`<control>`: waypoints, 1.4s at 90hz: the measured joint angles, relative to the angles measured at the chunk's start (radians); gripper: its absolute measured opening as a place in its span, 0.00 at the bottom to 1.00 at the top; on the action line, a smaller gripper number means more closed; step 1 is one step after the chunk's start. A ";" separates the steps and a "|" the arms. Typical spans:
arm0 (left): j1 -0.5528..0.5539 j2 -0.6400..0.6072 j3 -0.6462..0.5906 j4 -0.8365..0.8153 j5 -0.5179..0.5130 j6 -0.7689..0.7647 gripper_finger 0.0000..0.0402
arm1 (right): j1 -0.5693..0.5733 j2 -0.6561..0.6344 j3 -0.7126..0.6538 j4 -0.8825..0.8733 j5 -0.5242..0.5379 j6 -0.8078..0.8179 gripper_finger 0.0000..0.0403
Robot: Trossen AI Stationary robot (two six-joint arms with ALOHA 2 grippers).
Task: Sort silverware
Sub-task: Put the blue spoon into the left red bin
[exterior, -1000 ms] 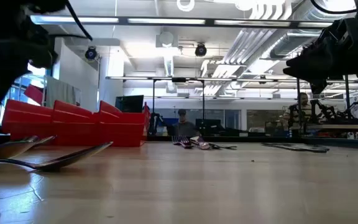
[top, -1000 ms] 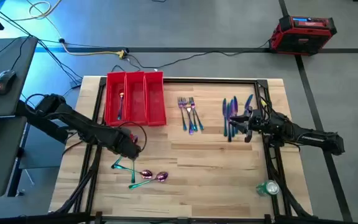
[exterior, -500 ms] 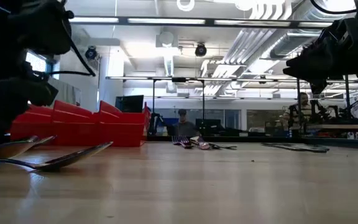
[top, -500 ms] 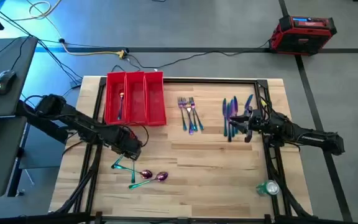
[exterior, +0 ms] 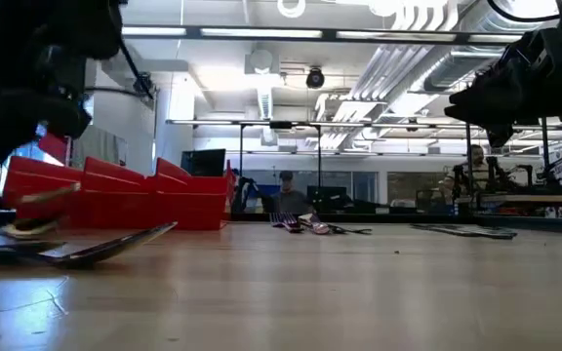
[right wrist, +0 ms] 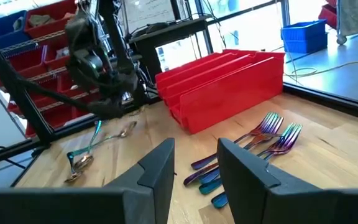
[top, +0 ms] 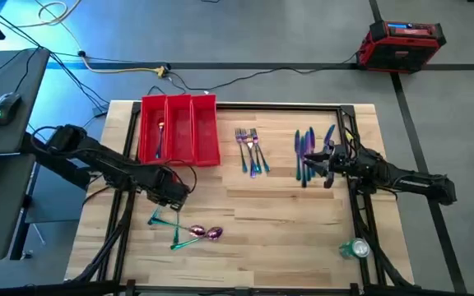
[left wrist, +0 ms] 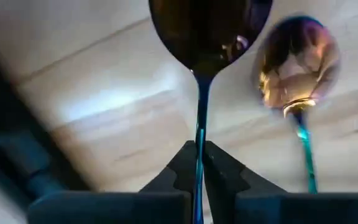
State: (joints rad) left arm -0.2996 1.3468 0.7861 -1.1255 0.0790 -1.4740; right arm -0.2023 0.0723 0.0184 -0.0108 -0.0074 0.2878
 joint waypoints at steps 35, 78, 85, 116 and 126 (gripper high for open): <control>0.087 -0.030 0.373 -0.426 -0.506 -0.080 0.00 | 0.000 0.000 0.000 0.000 0.000 0.000 0.27; 0.759 -0.012 0.254 -0.254 -0.692 0.359 0.00 | 0.000 0.000 0.000 0.000 0.000 0.000 0.27; 0.868 -0.011 0.215 -0.121 -0.627 0.490 0.00 | 0.000 0.000 0.000 0.000 0.000 0.000 0.27; 1.198 -0.003 0.105 0.112 -0.398 0.763 0.00 | 0.000 0.000 0.000 0.000 0.000 0.000 0.27; 1.234 -0.003 0.077 0.159 -0.347 0.806 0.02 | 0.000 0.000 0.000 0.000 0.000 0.000 0.27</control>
State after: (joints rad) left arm 0.9339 1.3437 0.8627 -0.9661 -0.2684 -0.6680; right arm -0.2020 0.0723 0.0183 -0.0107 -0.0074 0.2878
